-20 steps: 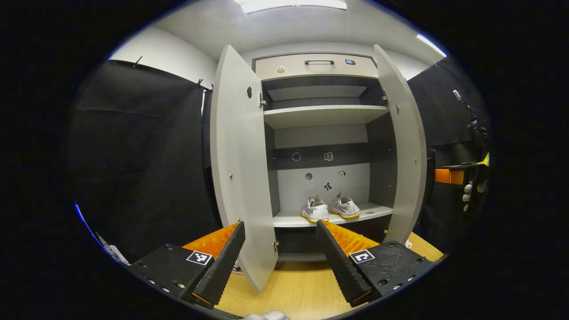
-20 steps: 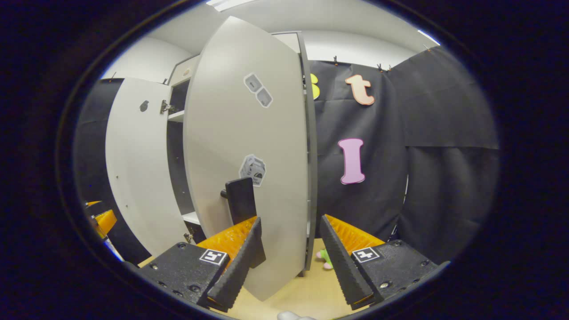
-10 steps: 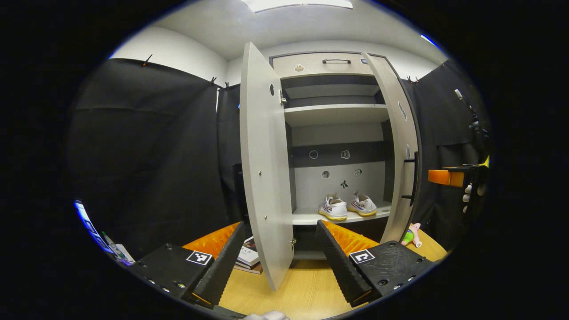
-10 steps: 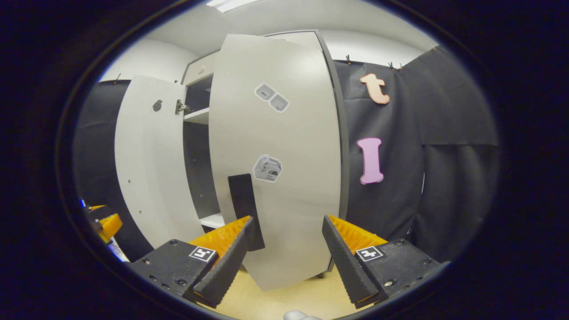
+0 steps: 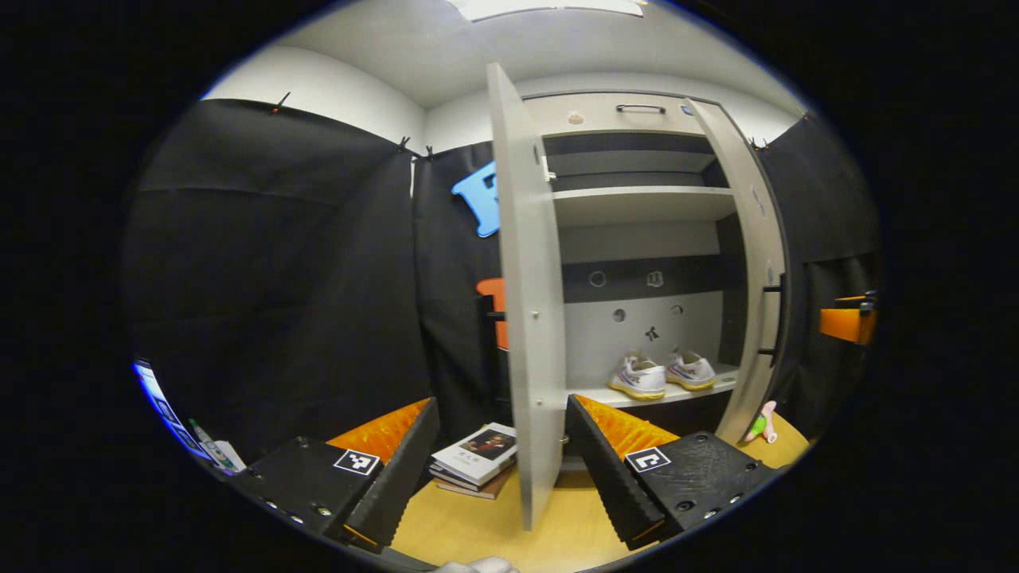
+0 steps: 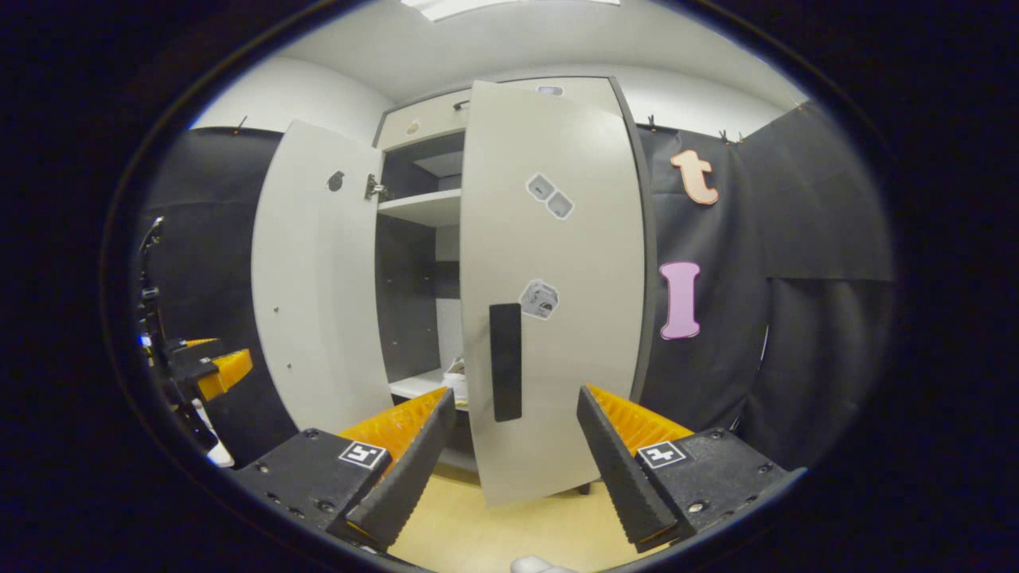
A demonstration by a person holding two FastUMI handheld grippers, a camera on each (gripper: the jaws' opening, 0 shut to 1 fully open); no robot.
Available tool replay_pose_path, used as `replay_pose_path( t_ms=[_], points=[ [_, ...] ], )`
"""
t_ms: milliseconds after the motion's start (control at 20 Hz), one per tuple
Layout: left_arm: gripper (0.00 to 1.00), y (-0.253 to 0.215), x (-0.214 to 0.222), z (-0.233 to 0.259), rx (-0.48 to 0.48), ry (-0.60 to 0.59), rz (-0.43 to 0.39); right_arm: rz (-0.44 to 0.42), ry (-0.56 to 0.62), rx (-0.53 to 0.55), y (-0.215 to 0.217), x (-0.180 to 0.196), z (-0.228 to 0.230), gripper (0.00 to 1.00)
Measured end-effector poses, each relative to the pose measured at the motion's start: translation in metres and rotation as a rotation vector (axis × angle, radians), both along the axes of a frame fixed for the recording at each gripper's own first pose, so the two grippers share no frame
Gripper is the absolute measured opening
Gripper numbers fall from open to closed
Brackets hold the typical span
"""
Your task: Grab one shoe with the right hand and put it into the shoe cabinet, grab the other shoe with the left hand and put it into the shoe cabinet; then close the right door with the right hand and the left door with the left hand.
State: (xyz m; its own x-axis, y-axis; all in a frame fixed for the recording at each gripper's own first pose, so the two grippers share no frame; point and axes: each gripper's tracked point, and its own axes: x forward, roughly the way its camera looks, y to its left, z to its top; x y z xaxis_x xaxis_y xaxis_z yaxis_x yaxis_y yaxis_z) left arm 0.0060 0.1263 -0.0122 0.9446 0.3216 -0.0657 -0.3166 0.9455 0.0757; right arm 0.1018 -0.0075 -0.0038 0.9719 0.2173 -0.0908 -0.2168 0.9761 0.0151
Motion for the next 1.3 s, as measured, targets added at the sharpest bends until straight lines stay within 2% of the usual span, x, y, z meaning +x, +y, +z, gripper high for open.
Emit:
replay_pose_path(
  t_ms=[200, 350, 600, 750, 850, 1050, 1300],
  points=[
    [0.96, 0.064, 0.018, -0.002, 0.037, -0.003, 0.080, -0.018, 0.025, -0.013, 0.004, -0.022, -0.010, 0.99],
    [0.97, 0.078, 0.045, -0.008, 0.019, -0.005, 0.049, -0.045, 0.042, -0.018, 0.004, -0.036, -0.016, 1.00],
    [0.96, 0.067, 0.066, -0.005, 0.021, -0.014, -0.023, -0.083, 0.031, -0.036, 0.004, -0.056, -0.014, 1.00],
    [0.88, 0.062, 0.074, -0.008, -0.027, -0.018, -0.084, -0.088, 0.024, -0.034, 0.012, -0.065, -0.014, 0.99],
    [0.87, 0.058, 0.075, -0.009, -0.049, -0.015, -0.111, -0.082, 0.034, -0.036, 0.020, -0.069, -0.017, 0.99],
    [0.84, 0.047, 0.074, -0.007, -0.019, -0.018, -0.137, -0.068, 0.032, -0.038, 0.036, -0.078, -0.017, 1.00],
    [0.84, 0.011, 0.075, -0.006, -0.036, -0.020, -0.226, -0.074, 0.018, -0.047, 0.040, -0.091, -0.014, 1.00]
  ],
)
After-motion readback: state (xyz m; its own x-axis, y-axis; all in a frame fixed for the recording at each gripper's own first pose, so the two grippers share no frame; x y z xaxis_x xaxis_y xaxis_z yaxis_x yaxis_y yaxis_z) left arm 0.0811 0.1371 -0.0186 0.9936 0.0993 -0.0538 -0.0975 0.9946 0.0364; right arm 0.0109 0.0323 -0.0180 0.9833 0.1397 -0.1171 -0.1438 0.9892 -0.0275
